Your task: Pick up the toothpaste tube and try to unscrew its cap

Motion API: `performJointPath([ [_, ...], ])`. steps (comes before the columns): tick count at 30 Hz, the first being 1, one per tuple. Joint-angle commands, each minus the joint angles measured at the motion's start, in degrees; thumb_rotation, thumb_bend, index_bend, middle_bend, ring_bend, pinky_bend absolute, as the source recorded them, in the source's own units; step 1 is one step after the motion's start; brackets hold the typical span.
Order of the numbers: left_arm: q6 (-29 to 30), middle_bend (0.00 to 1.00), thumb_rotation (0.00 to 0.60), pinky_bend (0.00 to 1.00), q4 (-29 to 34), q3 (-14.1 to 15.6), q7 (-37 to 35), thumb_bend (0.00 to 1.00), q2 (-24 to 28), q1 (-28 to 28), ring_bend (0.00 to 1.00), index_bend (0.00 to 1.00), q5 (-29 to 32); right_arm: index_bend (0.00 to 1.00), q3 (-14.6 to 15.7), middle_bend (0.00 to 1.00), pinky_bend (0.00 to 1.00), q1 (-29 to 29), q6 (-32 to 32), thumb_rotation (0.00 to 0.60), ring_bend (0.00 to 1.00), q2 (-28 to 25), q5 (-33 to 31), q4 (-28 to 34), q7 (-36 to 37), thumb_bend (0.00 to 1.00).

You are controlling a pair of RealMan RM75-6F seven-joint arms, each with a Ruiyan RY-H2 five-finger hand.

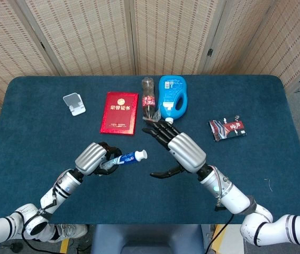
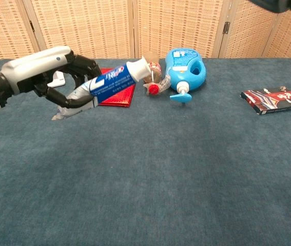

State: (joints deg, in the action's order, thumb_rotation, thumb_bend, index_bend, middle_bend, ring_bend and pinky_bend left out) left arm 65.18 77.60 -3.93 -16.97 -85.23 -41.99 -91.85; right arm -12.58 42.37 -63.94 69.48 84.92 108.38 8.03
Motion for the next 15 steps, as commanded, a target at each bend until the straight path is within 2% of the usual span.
performJointPath([
  [1,-5.9,0.81,0.6,0.46,-0.4,0.8,7.8,0.62,0.0,-0.9,0.7,0.73,3.3,0.0,0.4,0.0,0.0,-1.7,-1.6,0.143,0.0,-2.2,0.6,1.1,0.0,0.0],
  [6,-11.4,0.76,0.6,0.45,1.4,0.2,16.4,0.61,-0.2,-1.7,0.66,0.67,8.8,0.0,1.2,0.0,0.0,-3.7,-2.9,0.142,0.0,-4.5,1.0,1.6,-0.5,0.0],
  [10,-16.1,0.65,0.6,0.42,2.7,-0.2,25.4,0.58,-0.6,-2.7,0.57,0.56,15.0,0.0,2.0,0.0,0.0,-5.2,-3.7,0.144,0.0,-5.9,0.8,1.6,-1.1,0.0],
  [13,-17.3,0.48,0.6,0.38,4.4,-1.3,32.2,0.43,-0.8,-3.0,0.42,0.38,21.1,0.0,2.3,0.0,0.0,-6.2,-4.4,0.143,0.0,-6.3,0.8,1.3,-1.3,0.0],
  [15,-17.5,0.35,0.6,0.34,6.2,-2.1,35.0,0.33,-0.8,-2.9,0.3,0.2,25.4,0.0,2.6,0.0,0.0,-6.8,-4.7,0.142,0.0,-6.5,0.7,1.0,-1.4,0.0],
])
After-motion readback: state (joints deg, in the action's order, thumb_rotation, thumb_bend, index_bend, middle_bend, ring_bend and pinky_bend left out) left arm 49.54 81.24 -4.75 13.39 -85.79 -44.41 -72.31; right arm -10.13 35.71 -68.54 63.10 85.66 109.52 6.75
